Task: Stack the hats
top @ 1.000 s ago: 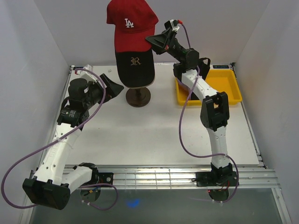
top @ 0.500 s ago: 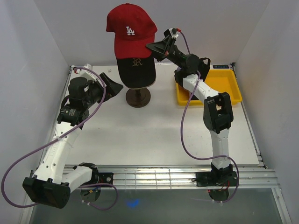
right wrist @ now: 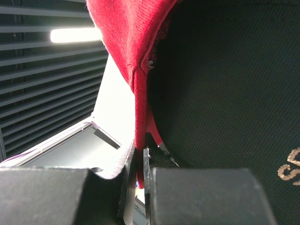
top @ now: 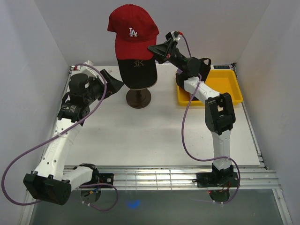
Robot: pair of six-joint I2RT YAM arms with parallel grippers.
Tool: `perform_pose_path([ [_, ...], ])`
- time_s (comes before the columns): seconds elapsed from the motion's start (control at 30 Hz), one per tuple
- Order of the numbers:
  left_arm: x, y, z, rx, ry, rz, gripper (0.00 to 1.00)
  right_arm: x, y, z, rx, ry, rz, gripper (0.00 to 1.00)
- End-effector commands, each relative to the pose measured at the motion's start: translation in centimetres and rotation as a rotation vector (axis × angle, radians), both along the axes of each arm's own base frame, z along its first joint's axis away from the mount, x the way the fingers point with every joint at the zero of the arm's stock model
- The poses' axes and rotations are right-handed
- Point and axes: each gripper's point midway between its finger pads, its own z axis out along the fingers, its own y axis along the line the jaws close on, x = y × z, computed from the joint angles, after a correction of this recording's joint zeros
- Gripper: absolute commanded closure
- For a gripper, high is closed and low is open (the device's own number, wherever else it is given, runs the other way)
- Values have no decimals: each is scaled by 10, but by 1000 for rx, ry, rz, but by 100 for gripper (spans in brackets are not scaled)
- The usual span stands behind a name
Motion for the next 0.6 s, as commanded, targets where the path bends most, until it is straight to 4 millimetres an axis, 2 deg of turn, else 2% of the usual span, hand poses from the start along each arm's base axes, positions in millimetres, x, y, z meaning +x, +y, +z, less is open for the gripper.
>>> perform_pose_path([
  [0.0,5,1,22,9,-51,11,7,-52,-35,37,104,-10,234,92],
  [0.1,9,3,32,12,-63,24,7,-53,-34,41,95,-20,234,92],
  [0.13,10,4,41,16,-81,30,7,-54,-33,43,90,-29,236,92],
  [0.3,10,7,61,19,-103,39,13,-53,-32,45,85,-24,236,92],
  [0.5,3,8,101,-58,-164,26,22,-49,-30,45,78,-22,237,92],
  [0.57,13,17,105,-87,-154,38,24,-48,-30,46,77,-22,238,92],
])
